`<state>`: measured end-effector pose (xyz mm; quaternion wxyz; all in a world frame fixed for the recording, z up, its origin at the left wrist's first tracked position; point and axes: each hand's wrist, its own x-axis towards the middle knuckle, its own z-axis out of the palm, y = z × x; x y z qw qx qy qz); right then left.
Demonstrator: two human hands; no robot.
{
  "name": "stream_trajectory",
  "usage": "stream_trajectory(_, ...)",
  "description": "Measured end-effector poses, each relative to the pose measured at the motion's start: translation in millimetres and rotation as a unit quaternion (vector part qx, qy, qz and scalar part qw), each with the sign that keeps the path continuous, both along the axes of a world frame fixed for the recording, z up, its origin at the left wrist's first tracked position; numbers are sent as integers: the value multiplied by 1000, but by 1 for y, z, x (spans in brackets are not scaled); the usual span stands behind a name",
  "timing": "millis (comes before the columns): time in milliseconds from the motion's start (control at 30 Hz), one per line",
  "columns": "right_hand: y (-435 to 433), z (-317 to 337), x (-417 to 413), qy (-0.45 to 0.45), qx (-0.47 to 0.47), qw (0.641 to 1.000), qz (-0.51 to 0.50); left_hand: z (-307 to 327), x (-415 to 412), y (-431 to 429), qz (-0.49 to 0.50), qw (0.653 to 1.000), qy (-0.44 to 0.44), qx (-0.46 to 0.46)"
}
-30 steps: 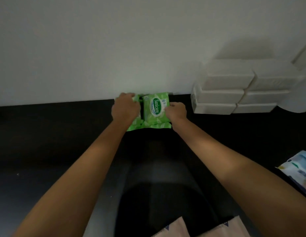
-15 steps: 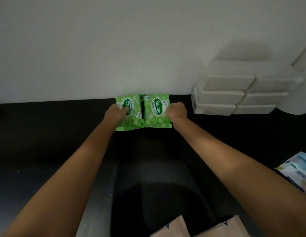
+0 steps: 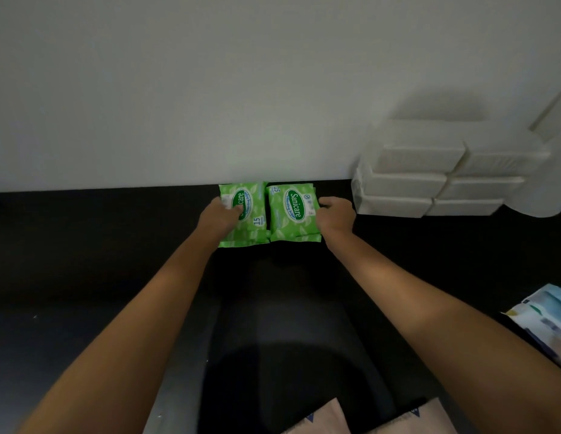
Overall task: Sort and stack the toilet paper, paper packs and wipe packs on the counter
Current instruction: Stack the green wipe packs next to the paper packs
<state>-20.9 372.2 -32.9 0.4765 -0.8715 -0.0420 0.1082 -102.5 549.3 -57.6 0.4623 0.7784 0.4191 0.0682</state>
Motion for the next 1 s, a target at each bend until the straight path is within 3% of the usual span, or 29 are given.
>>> stream_trajectory(167, -3, 1, 2, -14, 17, 999, -26, 1, 4, -3, -5, 1000, 8, 1)
stream_trajectory(500, -7, 4, 9, -19, -38, 999, 30, 10, 3, -5, -26, 999, 45, 11)
stream_trajectory(600, -13, 11, 4, 0, -56, 997, 47, 24, -3, -17, -15, 997, 52, 62)
stream_trajectory(767, -43, 27, -15, 62, -4, 997, 50, 63, -13, -54, -4, 989, -56, 135)
stream_trajectory(867, -76, 40, -23, 86, 5, 996, 39, 80, -16, -102, -54, 984, -115, 128)
stream_trajectory(1000, -141, 53, -30, 63, 29, 997, -22, 83, -13, -181, -171, 979, -90, 72)
